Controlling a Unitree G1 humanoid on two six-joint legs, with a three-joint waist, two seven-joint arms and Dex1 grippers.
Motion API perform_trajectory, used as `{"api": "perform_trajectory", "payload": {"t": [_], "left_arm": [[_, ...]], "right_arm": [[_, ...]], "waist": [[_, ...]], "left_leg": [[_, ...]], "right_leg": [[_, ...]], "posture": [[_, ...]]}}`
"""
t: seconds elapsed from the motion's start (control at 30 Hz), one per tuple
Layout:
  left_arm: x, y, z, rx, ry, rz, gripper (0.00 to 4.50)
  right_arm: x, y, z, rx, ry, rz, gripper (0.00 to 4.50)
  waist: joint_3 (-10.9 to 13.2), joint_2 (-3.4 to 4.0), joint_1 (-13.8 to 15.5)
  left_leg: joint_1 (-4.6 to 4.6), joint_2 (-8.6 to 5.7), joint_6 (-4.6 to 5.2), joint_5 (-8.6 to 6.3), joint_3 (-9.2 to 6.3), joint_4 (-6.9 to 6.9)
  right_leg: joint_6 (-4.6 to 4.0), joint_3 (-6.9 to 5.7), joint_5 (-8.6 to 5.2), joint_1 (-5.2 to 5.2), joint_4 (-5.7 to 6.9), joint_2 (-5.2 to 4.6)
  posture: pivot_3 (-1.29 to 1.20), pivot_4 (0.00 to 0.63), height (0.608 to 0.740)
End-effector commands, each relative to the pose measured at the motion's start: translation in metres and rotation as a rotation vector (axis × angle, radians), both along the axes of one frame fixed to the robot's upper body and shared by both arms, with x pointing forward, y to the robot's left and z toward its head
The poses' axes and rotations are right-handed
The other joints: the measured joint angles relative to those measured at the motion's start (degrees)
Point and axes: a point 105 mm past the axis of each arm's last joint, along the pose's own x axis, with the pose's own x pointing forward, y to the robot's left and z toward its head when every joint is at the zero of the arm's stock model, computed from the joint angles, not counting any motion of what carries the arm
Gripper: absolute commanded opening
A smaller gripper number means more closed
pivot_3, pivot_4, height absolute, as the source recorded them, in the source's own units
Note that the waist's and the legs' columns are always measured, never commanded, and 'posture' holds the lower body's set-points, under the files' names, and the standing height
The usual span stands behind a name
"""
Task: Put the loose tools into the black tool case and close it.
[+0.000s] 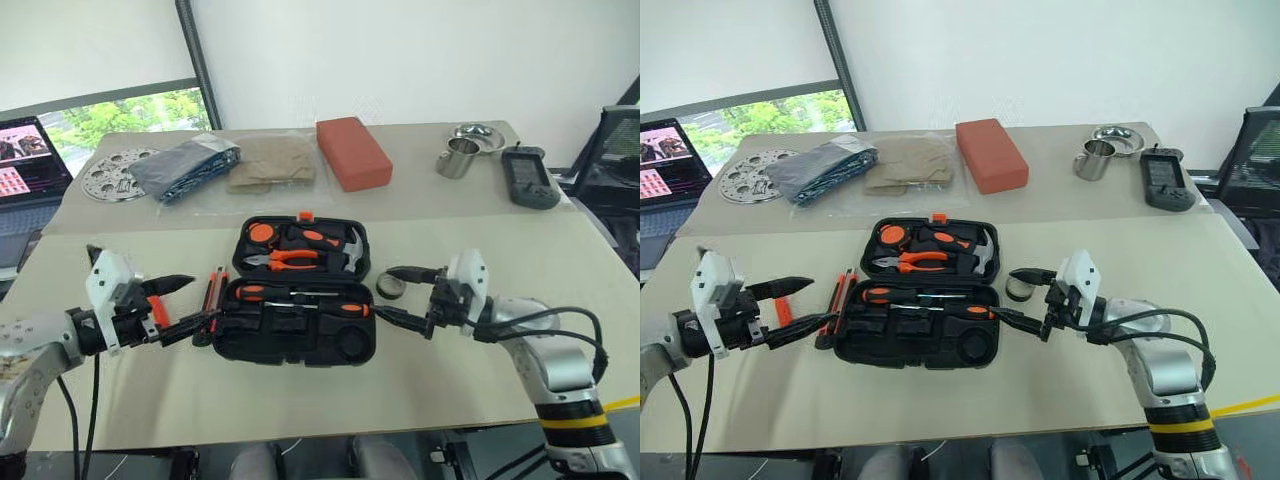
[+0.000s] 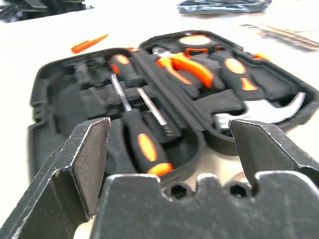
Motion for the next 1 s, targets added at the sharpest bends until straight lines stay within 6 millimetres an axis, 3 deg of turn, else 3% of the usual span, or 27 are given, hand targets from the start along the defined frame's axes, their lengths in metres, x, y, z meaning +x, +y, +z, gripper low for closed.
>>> {"api": "perform_trajectory", "payload": {"t": [0.03, 0.3, 0.5, 0.83, 1.0], "left_arm": [[0.017, 0.032, 0.003, 0.053, -0.124, 0.346, 4.5], [0.026, 0.047, -0.031, 0.035, -0.048, 0.753, 4.5], [0.036, 0.042, -0.055, 0.046, 0.053, 0.835, 4.5], [0.035, 0.048, -0.084, 0.014, 0.199, 0.951, 4.5], [0.034, 0.041, -0.093, -0.01, 0.25, 0.953, 4.5]], "right_arm": [[-0.019, -0.007, 0.037, 0.08, -0.118, 0.063, 4.42], [-0.037, -0.02, 0.058, 0.108, -0.167, 0.149, 4.42], [-0.035, -0.026, 0.06, 0.074, -0.192, 0.149, 4.42], [-0.037, -0.074, 0.044, -0.026, -0.187, 0.058, 4.42], [-0.038, -0.081, 0.043, -0.041, -0.192, 0.075, 4.42]], "waist": [[-0.01, 0.06, 0.39], [-0.02, -0.05, 1.15], [-0.01, -0.12, 1.29], [-0.02, -0.08, 1.37], [-0.02, -0.06, 1.02]], "left_leg": [[-0.01, -0.02, 0.02, -0.02, -0.03, 0.02], [0.04, -0.12, 0.14, -0.09, -0.1, 0.34], [0.01, -0.3, 0.16, -0.08, -0.55, 0.4], [0.01, -0.47, 0.16, -0.08, -0.86, 0.36], [0.16, -0.54, 0.16, -0.08, -1.04, 0.42]], "right_leg": [[0.02, -0.01, 0.01, 0.02, 0.0, -0.05], [0.24, 0.03, 0.16, 0.2, 0.03, -0.17], [0.25, 0.01, 0.22, 0.24, 0.04, -0.1], [0.25, -0.09, 0.21, 0.4, 0.01, -0.17], [0.27, -0.12, 0.2, 0.84, 0.01, -0.17]], "posture": [[0.0, 0.15, 0.74], [0.0, 0.15, 0.74], [0.0, 0.15, 0.74], [0.0, 0.15, 0.74], [0.0, 0.15, 0.74]]}}
